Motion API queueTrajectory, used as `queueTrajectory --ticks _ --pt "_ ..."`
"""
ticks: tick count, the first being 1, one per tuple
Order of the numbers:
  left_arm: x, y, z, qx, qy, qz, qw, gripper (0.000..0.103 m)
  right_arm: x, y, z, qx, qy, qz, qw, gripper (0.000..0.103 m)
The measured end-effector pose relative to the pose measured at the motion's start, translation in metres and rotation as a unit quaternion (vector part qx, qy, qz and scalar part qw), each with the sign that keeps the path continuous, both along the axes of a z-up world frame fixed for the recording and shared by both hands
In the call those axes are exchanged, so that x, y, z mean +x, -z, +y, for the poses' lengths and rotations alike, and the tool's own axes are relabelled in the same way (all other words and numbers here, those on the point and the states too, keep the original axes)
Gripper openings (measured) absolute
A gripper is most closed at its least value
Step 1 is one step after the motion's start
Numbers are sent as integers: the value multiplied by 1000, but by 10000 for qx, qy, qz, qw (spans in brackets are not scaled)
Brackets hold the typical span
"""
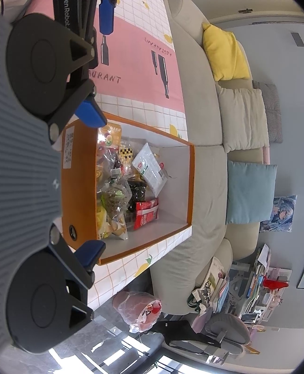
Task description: Organize snacks
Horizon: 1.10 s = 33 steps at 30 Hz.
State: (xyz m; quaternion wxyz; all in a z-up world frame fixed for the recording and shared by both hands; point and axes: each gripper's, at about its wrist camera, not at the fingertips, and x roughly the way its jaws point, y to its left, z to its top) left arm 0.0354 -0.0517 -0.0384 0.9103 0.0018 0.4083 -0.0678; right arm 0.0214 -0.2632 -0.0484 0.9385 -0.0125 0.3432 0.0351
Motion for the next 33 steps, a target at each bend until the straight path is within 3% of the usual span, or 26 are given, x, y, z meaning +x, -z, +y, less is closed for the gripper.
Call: queueTrajectory --ticks 33 --pt "-5 0 -1 164 155 -105 9997 83 1 5 2 -26 -77 35 10000 100"
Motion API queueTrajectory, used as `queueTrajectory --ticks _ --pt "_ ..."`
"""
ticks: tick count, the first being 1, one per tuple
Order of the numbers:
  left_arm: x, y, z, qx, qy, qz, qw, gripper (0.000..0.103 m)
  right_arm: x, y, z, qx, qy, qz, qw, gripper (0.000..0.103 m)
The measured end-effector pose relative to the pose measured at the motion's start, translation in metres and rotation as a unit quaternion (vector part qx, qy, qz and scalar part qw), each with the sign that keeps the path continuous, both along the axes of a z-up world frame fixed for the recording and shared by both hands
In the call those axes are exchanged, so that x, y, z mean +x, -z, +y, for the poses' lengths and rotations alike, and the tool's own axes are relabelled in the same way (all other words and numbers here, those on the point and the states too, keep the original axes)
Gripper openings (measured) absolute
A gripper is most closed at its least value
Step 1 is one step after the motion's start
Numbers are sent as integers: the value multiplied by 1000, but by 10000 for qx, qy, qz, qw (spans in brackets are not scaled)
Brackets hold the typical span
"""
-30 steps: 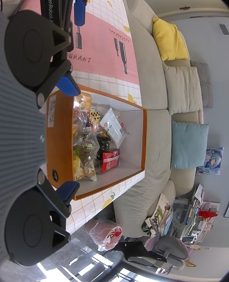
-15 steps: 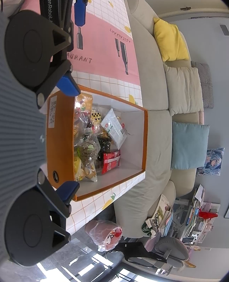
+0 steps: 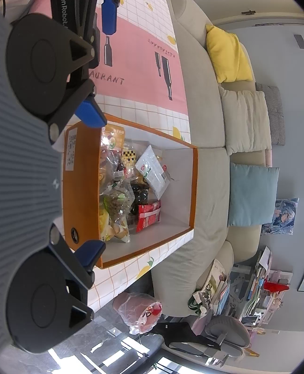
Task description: Organize snacks
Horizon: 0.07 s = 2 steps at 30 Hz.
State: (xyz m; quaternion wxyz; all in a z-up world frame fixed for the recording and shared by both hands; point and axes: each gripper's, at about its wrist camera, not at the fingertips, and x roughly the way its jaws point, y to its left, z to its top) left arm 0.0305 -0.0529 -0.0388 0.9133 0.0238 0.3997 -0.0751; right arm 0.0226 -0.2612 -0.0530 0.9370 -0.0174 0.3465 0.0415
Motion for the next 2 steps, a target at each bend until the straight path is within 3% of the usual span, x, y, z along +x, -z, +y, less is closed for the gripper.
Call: queueTrajectory --ticks 2 --pt "0 0 -1 -1 31 6 10000 83 0 0 0 0 -6 1 10000 100"
